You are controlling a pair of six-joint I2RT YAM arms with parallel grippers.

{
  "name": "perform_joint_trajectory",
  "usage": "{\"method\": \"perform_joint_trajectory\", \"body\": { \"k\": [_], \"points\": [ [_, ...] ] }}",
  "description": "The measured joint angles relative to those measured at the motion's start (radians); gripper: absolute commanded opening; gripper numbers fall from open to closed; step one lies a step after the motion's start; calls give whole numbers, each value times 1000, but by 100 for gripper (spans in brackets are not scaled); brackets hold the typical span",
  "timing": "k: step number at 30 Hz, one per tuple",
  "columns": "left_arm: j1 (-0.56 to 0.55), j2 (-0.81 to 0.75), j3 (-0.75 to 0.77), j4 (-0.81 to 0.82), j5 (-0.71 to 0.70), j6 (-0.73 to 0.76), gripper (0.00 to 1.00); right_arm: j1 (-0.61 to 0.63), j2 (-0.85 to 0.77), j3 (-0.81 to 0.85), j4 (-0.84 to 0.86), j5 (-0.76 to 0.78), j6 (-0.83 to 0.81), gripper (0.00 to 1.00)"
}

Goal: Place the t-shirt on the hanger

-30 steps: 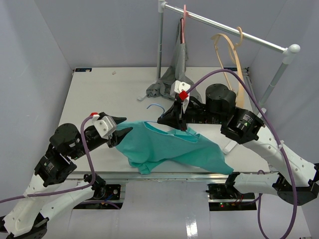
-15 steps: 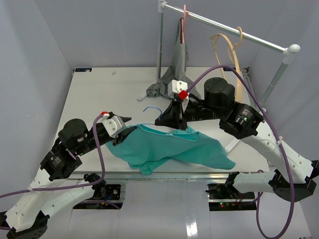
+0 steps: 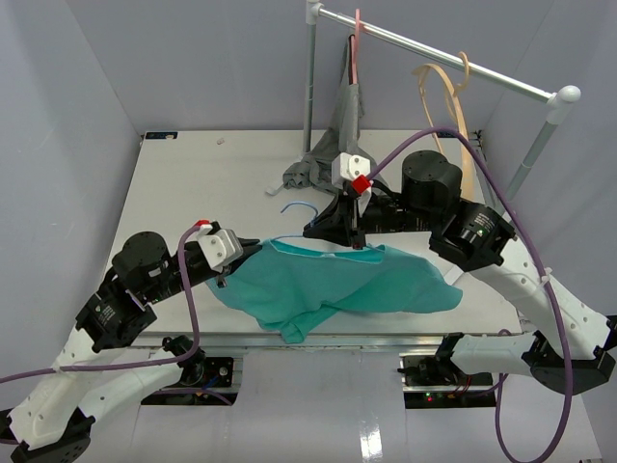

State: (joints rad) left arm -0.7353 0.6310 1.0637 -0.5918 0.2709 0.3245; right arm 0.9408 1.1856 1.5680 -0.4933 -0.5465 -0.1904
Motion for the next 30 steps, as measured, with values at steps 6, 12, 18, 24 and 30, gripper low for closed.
{"method": "perform_joint_trajectory", "body": {
  "k": [6, 12, 18, 24, 30],
  "points": [
    [-6, 8, 1, -20, 3, -9, 6, -16, -23, -47, 18, 6, -4, 8],
    [-5, 33, 23, -35, -94, -48, 53, -18, -29, -56, 17, 30, 0, 8],
    [12, 83, 84, -90, -167, -79, 65, -24, -48, -55, 18, 60, 22, 8],
    [12, 88, 106, -78, 52, -70, 65, -24, -41, -59, 26, 43, 39, 8],
    [12, 82, 109, -65, 34, -61, 64, -23, -41, -71, 42, 51, 53, 8]
  ]
}}
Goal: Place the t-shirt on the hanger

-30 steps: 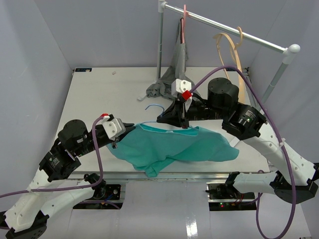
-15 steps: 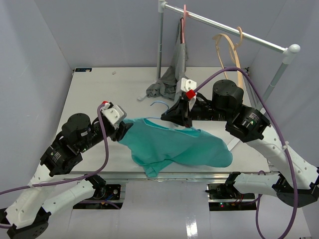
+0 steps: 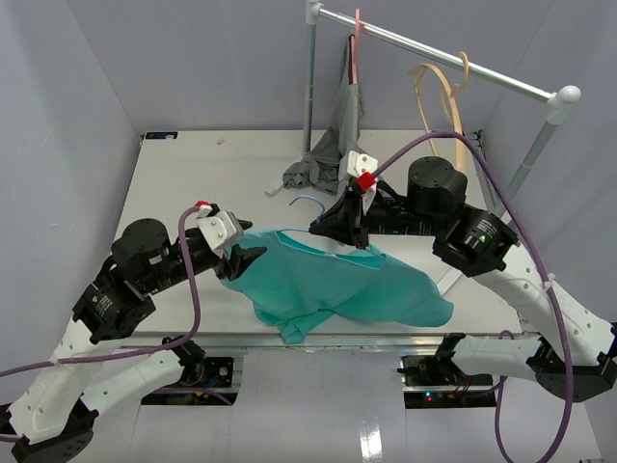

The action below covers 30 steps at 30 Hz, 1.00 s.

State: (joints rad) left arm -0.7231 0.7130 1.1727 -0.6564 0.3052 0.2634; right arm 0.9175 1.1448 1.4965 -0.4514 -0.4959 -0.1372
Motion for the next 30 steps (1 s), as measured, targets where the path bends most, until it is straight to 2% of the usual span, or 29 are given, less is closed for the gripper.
{"method": "perform_joint_trajectory", "body": {
  "k": [7, 10, 18, 22, 23, 24, 28, 30],
  "points": [
    [0, -51, -22, -6, -325, -26, 64, -1, -76, -39, 7, 76, 30, 8],
    [0, -59, -48, -23, -412, -49, 64, -1, -112, -39, 18, 83, 41, 8],
    [0, -38, -147, -8, -445, -52, 65, -1, -134, -40, 42, 75, 58, 8],
    [0, -59, -151, -16, -388, -3, 64, -1, -149, -50, 41, 71, 57, 8],
    [0, -74, -151, -21, -368, 12, 61, -1, -156, -54, 38, 68, 57, 8],
    [0, -95, -151, -28, -350, 24, 53, -1, -164, -55, 35, 66, 56, 8],
    [0, -173, -145, -36, -306, 52, 14, -1, -203, -55, 34, 55, 55, 8],
    [0, -191, -134, -39, -292, 62, 12, -1, -223, -55, 34, 50, 55, 8]
  ]
}}
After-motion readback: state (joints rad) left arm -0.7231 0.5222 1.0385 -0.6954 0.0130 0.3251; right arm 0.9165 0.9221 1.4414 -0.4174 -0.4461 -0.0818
